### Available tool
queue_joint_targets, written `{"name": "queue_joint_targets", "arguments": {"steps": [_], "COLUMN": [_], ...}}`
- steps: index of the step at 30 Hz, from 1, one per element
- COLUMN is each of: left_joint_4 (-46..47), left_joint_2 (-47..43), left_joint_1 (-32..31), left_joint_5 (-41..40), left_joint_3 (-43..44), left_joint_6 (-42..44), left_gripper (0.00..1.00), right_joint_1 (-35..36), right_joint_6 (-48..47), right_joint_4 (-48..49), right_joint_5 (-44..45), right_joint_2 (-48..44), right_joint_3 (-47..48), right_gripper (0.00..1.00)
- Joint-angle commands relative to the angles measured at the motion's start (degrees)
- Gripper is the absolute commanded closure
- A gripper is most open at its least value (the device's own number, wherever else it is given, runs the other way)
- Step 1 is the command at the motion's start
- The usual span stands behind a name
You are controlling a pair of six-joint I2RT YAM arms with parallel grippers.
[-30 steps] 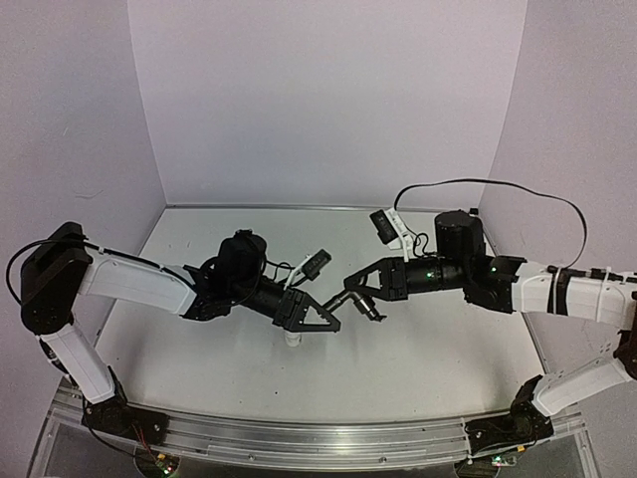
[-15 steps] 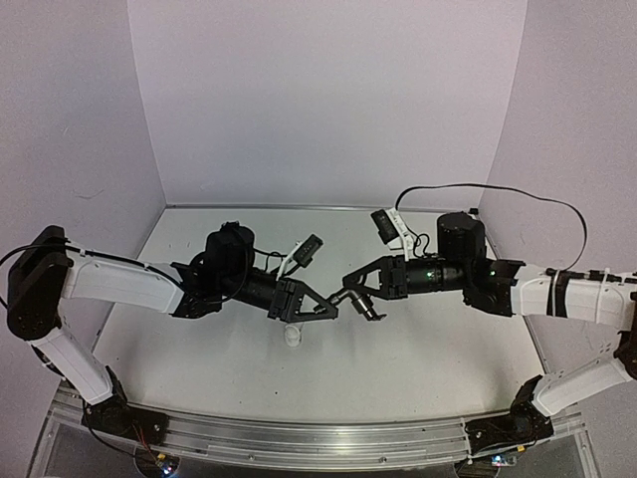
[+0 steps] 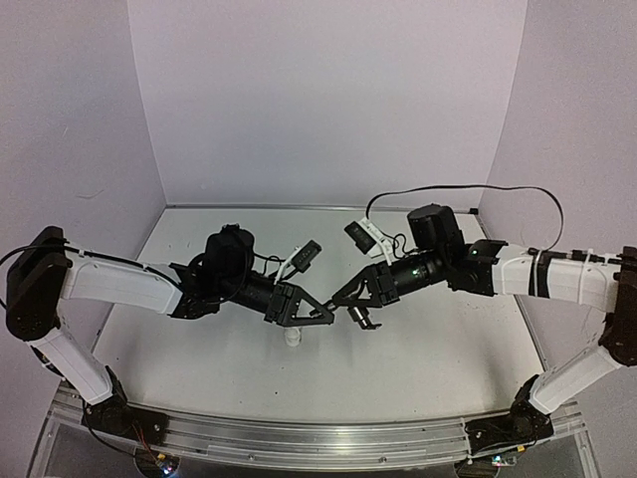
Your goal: Install the water faucets
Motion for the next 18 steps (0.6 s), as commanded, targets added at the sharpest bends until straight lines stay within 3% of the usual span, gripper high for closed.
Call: {"name": "queue_joint_targets", "arguments": {"steps": [1, 3, 5, 9, 11, 13, 15, 18], "left_joint_4": [1.0, 0.8, 0.4, -0.5, -0.6, -0.7, -0.9, -1.4], "left_joint_2": [-3.1, -3.2, -3.2, -3.2, -3.4, -3.5, -3.6, -3.5], "left_joint_1": [0.2, 0.2, 0.2, 0.3, 0.3, 0.3, 0.3, 0.4], "left_joint_5": [0.8, 0.9, 0.8, 0.8, 0.8, 1.0, 1.1, 1.1], "left_joint_3": [0.1, 0.1, 0.1, 0.4, 0.6, 0.6, 0.7, 0.7], "left_joint_6": [1.2, 1.4, 1.7, 2.3, 2.5, 2.6, 2.8, 2.9], "left_gripper": [1.00, 1.00, 1.00, 1.00, 1.00, 1.00, 1.00, 1.00], "right_joint_1": [0.3, 0.3, 0.2, 0.3, 0.3, 0.2, 0.2, 0.3], "right_joint_6": [-3.1, -3.5, -3.9, -4.5, -5.1, -5.7, -5.9, -6.1], "right_joint_4": [-3.2, -3.4, -3.7, -3.9, -4.2, -4.4, -4.3, -4.1], "right_joint_5": [-6.2, -7.8, -8.7, -10.0, -10.5, -10.5, -11.0, -12.6], "right_joint_2": [1.5, 2.1, 2.5, 2.8, 3.2, 3.2, 3.3, 4.0], "right_joint_3": [3.3, 3.8, 3.9, 3.8, 3.6, 3.2, 3.2, 3.6], "right_gripper": [0.73, 0.71, 0.60, 0.65, 0.57, 0.55, 0.62, 0.95]}}
